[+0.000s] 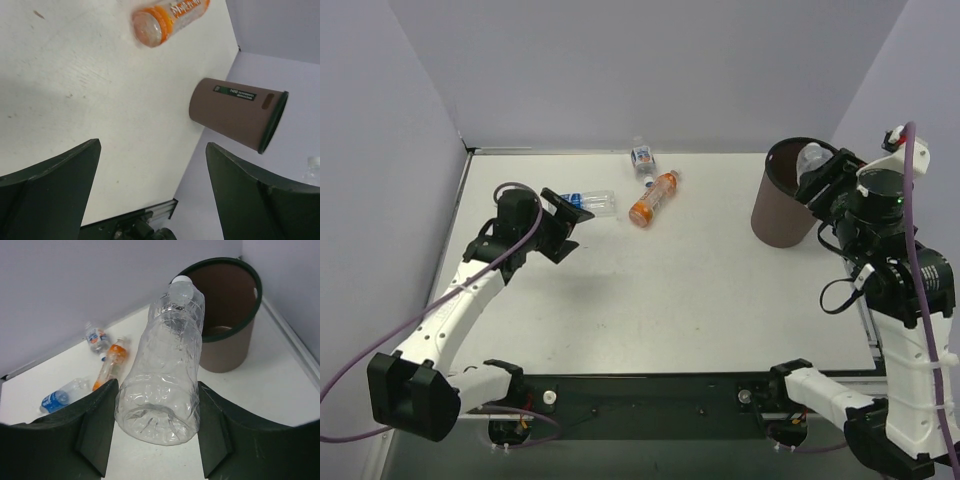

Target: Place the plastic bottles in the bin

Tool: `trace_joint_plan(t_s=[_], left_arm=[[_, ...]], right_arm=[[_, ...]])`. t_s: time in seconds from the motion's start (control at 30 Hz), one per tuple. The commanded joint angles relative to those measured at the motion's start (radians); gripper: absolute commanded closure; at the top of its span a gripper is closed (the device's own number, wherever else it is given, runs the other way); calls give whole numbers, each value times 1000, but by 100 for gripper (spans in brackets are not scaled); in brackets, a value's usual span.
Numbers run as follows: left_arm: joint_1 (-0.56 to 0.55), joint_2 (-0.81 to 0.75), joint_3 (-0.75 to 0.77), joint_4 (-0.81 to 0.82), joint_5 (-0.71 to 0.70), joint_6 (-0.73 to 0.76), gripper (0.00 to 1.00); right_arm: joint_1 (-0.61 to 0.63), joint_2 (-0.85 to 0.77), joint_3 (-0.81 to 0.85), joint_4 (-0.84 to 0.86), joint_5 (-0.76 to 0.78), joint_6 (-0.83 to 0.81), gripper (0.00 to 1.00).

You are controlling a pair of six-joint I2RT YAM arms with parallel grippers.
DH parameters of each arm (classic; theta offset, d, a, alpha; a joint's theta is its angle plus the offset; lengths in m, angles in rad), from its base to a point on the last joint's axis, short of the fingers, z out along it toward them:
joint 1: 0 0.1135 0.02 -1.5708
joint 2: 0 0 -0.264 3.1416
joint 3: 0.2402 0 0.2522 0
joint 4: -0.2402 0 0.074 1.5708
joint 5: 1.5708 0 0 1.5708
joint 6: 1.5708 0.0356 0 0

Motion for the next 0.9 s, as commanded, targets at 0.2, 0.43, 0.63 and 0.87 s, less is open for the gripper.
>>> trace_joint_plan(t_s=[0.2, 0.43, 0.63, 0.87], left_arm=[[79, 174, 80, -41, -76, 92, 3], [133, 286, 149, -32, -72, 152, 3], [168, 333, 158, -32, -14, 186, 3], [208, 326, 163, -16, 157, 289, 3]], right_arm=[[-299, 219, 55, -104, -238, 172, 68], [-376, 389, 165, -100, -269, 165, 14], [-298, 391, 186, -100, -267, 64, 0], [-80, 354, 74, -100, -137, 101, 0]])
